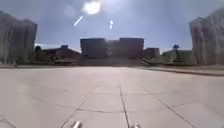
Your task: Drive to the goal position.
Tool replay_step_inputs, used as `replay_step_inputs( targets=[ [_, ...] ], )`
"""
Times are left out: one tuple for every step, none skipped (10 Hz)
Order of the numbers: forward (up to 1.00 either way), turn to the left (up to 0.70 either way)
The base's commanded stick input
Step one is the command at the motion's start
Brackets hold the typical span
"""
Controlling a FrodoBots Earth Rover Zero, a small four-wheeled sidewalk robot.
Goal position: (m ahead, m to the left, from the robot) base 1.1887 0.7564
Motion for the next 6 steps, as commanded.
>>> replay_step_inputs(
  targets=[
    [0.85,-0.12],
    [0.85,-0.02],
    [0.85,0.06],
    [0.85,0.06],
    [0.85,0.06],
    [0.85,0.06]
  ],
)
